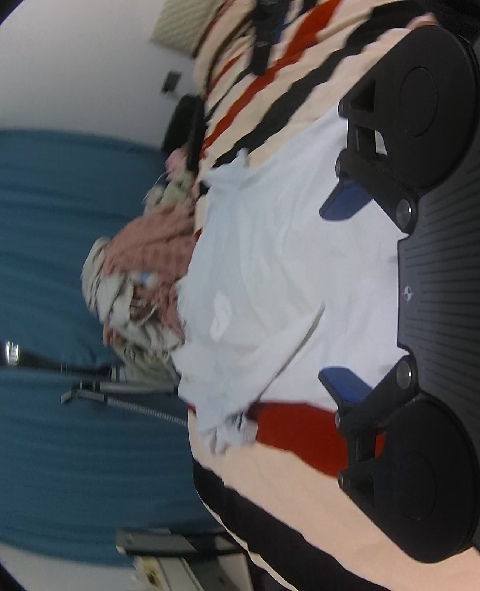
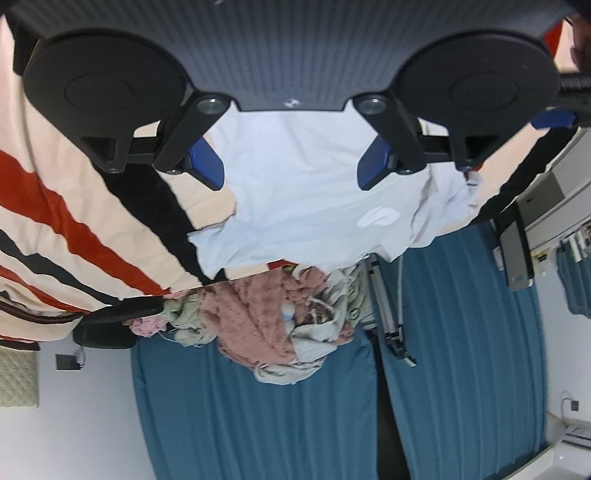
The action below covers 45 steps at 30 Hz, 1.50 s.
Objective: Fold clothes
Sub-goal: 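Position both grippers over the flattened T-shirt hem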
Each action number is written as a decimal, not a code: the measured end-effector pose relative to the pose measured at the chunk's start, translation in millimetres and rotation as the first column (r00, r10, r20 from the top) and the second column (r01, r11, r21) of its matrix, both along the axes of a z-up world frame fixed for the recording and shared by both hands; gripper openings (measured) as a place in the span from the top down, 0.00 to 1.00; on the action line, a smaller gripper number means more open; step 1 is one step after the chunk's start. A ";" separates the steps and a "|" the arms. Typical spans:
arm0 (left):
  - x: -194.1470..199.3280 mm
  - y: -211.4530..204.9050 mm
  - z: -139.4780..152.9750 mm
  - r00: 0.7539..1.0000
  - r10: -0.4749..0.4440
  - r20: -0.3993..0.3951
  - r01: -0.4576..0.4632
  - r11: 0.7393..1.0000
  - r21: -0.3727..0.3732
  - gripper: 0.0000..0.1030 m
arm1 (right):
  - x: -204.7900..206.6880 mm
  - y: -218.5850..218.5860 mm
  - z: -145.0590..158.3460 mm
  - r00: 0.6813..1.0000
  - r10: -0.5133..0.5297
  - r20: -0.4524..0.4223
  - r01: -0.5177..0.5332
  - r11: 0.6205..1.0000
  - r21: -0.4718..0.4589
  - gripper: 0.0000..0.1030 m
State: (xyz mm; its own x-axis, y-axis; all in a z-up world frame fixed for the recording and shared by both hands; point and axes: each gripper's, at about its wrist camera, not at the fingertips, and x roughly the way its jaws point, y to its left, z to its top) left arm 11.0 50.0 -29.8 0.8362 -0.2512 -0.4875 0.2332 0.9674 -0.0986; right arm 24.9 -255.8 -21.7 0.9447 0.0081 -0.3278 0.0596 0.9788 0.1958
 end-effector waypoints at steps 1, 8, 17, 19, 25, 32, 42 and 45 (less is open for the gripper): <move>1.0 1.4 1.2 1.000 0.009 0.000 -0.009 1.000 -0.006 0.06 | 0.2 3.1 -0.2 1.000 0.011 0.001 -0.011 1.000 -0.006 0.21; 1.7 -0.1 4.9 0.998 0.055 0.010 -0.055 0.998 -0.010 0.01 | 4.7 15.6 -3.4 0.999 0.047 -0.026 -0.048 0.998 -0.038 0.22; -8.9 -17.9 2.3 0.997 0.056 0.056 -0.057 0.998 0.026 0.01 | 3.5 24.6 -3.7 0.991 0.131 -0.015 -0.131 0.990 -0.050 0.31; -9.3 -17.7 2.7 0.997 0.056 0.057 -0.058 0.998 0.023 0.01 | 3.0 26.0 -3.0 0.991 0.136 -0.012 -0.137 0.989 -0.050 0.32; -4.7 -15.4 -2.4 0.998 0.065 0.027 -0.066 0.998 0.014 0.01 | 11.1 17.8 4.2 0.994 0.107 -0.032 -0.105 0.993 0.051 0.20; 20.3 -2.4 -15.4 0.992 0.100 -0.082 -0.105 0.993 -0.061 0.02 | 46.7 31.7 51.3 0.995 0.099 0.029 -0.103 0.979 0.177 0.19; 148.5 72.1 -42.2 0.924 0.241 -0.296 -0.329 0.896 -0.297 0.28 | 101.1 10.4 -14.1 0.996 0.025 -0.084 -0.004 0.970 0.242 0.19; 195.5 94.5 -59.1 0.891 0.290 -0.348 -0.420 0.817 -0.394 0.40 | 118.5 -2.4 -31.2 0.988 -0.014 -0.155 0.054 0.964 0.259 0.19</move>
